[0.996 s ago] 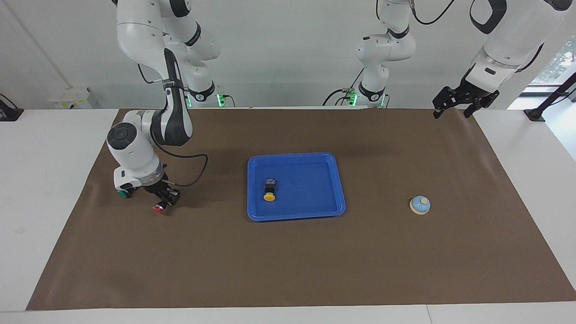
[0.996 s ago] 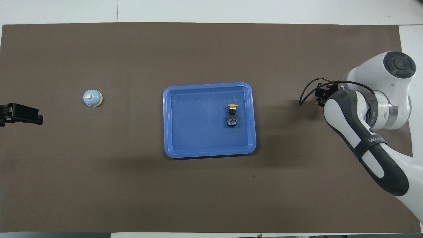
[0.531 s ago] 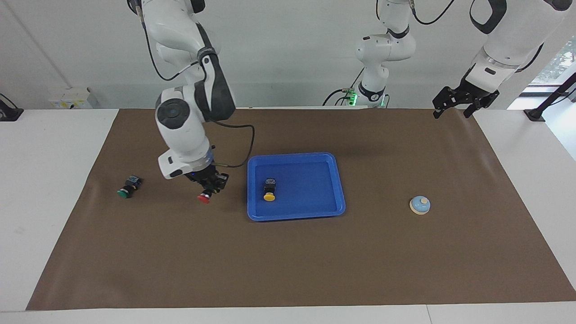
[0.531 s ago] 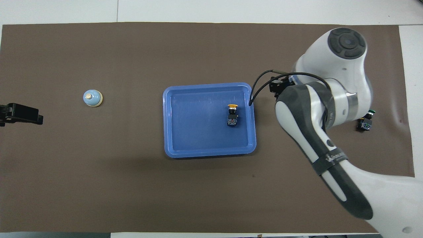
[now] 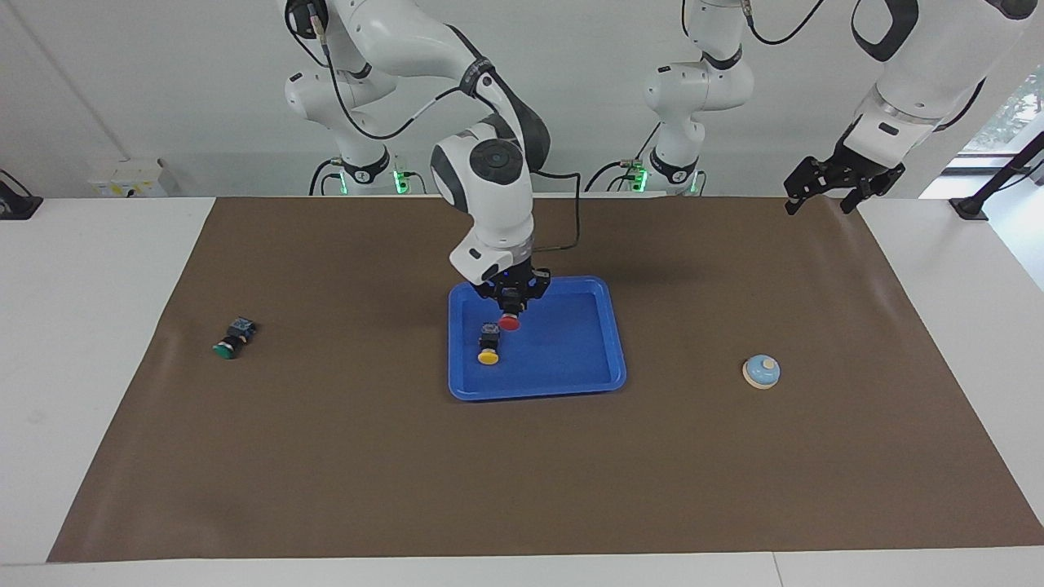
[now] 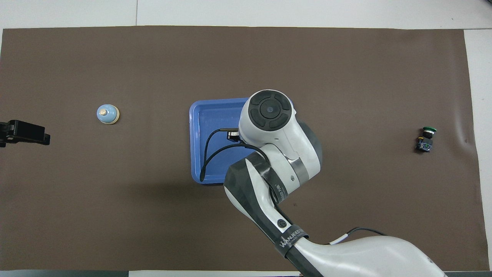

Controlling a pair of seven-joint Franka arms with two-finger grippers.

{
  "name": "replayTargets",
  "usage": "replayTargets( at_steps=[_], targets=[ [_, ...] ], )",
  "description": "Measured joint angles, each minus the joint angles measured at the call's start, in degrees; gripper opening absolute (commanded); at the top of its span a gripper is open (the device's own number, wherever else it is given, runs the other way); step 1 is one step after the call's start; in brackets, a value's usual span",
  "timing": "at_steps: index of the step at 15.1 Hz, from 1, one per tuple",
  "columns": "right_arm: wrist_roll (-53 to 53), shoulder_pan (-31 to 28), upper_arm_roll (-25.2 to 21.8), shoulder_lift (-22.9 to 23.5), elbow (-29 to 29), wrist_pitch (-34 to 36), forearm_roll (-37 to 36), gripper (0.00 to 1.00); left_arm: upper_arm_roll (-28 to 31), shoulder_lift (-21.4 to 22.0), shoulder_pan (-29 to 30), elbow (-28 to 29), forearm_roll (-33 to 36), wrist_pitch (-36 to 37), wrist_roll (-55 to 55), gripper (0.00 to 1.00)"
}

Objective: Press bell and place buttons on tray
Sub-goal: 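Carry the red button into the tray beside the yellow one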

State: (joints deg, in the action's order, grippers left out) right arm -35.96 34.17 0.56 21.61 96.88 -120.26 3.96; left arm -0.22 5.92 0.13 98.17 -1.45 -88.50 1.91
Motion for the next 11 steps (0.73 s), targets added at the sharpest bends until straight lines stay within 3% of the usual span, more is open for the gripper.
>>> replayTargets(
  at_steps=[5, 11],
  targets=[
    [1.61, 2.01, -0.06, 4.97, 0.13, -5.12, -0.02, 0.00, 0.00, 0.00, 0.00, 0.00, 0.00, 0.00, 0.00, 1.00],
    [5.87, 1.46, -0.55, 5.83, 3.59, -10.14, -0.02, 0.00, 0.00, 0.00, 0.00, 0.00, 0.00, 0.00, 0.00, 1.00]
  ],
)
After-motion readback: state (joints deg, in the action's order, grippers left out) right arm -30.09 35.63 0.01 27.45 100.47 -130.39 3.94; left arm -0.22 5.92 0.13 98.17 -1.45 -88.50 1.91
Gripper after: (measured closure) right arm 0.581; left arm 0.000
